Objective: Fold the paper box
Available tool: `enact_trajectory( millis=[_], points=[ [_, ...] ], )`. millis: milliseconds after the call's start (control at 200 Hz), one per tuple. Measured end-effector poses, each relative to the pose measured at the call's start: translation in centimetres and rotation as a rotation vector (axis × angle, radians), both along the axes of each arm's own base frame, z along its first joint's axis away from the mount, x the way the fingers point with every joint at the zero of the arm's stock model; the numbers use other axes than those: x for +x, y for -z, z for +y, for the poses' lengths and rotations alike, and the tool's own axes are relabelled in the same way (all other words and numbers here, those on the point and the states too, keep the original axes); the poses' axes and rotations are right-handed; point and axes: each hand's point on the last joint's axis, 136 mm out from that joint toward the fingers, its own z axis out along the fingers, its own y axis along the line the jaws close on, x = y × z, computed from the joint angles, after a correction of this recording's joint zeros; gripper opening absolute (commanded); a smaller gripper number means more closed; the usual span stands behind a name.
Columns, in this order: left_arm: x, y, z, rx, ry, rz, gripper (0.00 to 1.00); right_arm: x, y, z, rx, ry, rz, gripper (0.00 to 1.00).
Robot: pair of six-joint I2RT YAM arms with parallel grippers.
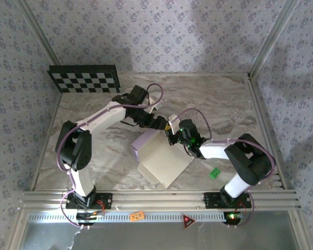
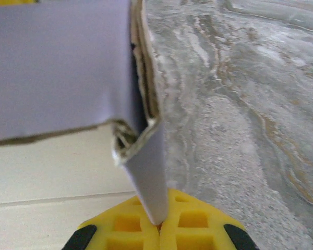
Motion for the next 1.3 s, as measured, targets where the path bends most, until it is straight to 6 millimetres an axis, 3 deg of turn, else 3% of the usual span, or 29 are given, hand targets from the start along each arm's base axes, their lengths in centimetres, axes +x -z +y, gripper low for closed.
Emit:
enact_trajectory(
  millis=[325,460,565,855,1089,1299],
  points=[
    [-1.1,-3.2,1.3,-0.056,-0.05,-0.057,0.88,0.1,0.1,-0.4,-0.02,0.144,-0.01,0.0],
    [-1.1,-5.8,2.7,-0.067,-0.073,-0.131,0.89,0.6,0.1,-0.2,-0.008,0.156,0.0,0.0],
    [-1.6,-7.1,3.5,-0.059,-0.063,-0.192,0.89,0.8,0.1,-0.1,-0.011,0.156,0.013,0.06],
    [-2.0,-4.4,6.1,0.092,-0.043,-0.213,0.88,0.9,0.1,-0.2,-0.006,0.143,0.029,0.12],
    [-0.9,-4.4,7.3,0.118,-0.061,-0.24,0.89,0.6,1.2,-0.6,-0.022,0.118,0.08,0.29],
    [-0.6,-4.8,7.1,0.12,-0.047,-0.252,0.89,0.5,2.2,-0.5,-0.019,0.088,0.11,0.32]
  ],
)
